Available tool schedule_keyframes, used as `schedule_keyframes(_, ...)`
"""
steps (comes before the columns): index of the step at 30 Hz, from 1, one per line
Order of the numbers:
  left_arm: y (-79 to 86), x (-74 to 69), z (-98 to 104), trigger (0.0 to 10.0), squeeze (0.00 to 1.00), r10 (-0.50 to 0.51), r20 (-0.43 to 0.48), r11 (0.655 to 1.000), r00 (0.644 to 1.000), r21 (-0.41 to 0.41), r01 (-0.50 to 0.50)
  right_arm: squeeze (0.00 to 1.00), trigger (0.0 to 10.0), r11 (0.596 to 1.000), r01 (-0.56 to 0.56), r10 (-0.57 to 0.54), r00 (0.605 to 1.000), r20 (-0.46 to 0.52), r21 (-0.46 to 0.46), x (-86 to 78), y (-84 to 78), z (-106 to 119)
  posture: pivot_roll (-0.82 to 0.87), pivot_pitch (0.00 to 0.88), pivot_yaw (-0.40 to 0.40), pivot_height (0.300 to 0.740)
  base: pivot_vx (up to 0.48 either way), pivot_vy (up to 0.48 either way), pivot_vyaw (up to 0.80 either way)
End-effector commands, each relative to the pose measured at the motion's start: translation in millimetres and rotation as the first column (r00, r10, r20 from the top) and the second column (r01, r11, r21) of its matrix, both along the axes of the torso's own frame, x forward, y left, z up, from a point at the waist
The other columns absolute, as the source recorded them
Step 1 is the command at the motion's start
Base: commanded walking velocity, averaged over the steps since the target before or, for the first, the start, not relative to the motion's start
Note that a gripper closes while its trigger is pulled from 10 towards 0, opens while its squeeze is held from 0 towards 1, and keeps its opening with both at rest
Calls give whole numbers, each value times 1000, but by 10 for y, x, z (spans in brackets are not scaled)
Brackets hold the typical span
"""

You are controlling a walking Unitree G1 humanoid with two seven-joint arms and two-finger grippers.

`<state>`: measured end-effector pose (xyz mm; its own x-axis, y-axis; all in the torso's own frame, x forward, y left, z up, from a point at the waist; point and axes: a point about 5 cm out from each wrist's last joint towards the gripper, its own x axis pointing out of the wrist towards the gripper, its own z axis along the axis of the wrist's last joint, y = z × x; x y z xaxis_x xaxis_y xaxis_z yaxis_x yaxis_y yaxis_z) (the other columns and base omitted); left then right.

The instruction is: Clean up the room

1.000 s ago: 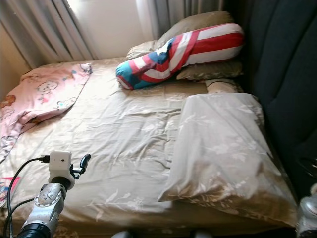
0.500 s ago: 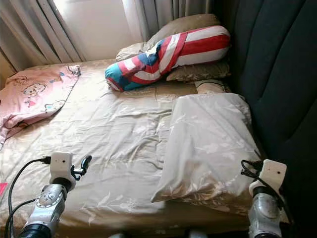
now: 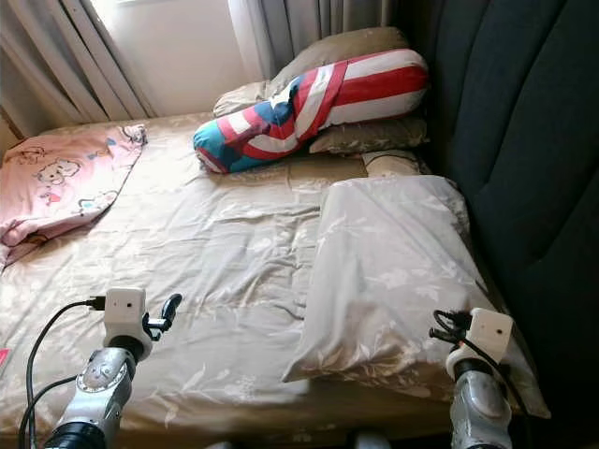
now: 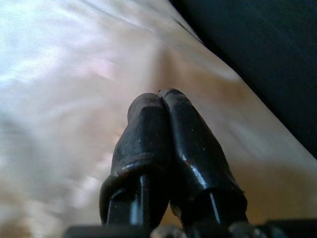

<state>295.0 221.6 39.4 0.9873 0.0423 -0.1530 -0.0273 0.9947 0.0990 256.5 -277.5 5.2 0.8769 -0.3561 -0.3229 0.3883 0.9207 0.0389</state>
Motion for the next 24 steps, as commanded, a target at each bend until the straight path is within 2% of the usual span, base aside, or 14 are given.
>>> schedule_keyframes(1,22,0,-9,10000,0,4,-6,1000,1000,-2,-4,0,10000,999,46,-46,999,-11,26,-38,-45,-26,-183,28,95,669,0,0,0)
schedule_keyframes(2,29,-1,-8,10000,0,4,-6,1000,1000,0,-4,745,10000,998,57,-57,998,-4,33,-44,-52,-25,-181,27,96,669,0,0,0)
schedule_keyframes(3,33,-1,-6,10000,0,5,-6,1000,1000,1,-5,1000,10000,998,57,-57,998,11,29,-40,-54,-10,-180,27,96,669,0,0,0)
schedule_keyframes(8,53,1,1,10000,0,5,-5,1000,1000,5,-5,1000,10000,996,91,-91,993,69,8,-13,-90,70,-178,31,103,669,0,0,0)
schedule_keyframes(12,65,6,9,10000,0,1,-6,1000,1000,11,-1,1000,10000,985,164,-162,986,43,-46,-35,-163,83,-176,34,108,669,0,0,0)
schedule_keyframes(17,71,9,13,10000,0,-1,-7,1000,1000,14,1,1000,10000,986,133,-132,991,20,-104,-46,-167,80,-178,38,112,669,0,0,0)
schedule_keyframes(21,75,10,15,10000,0,-5,-9,1000,1000,17,5,1000,10000,990,132,-131,991,14,-56,-73,-165,42,-174,43,117,669,0,0,0)
schedule_keyframes(24,106,4,28,10000,0,-12,-8,999,1000,29,13,1000,10000,981,184,-184,983,4,55,-117,-180,-18,-165,53,128,669,0,0,0)
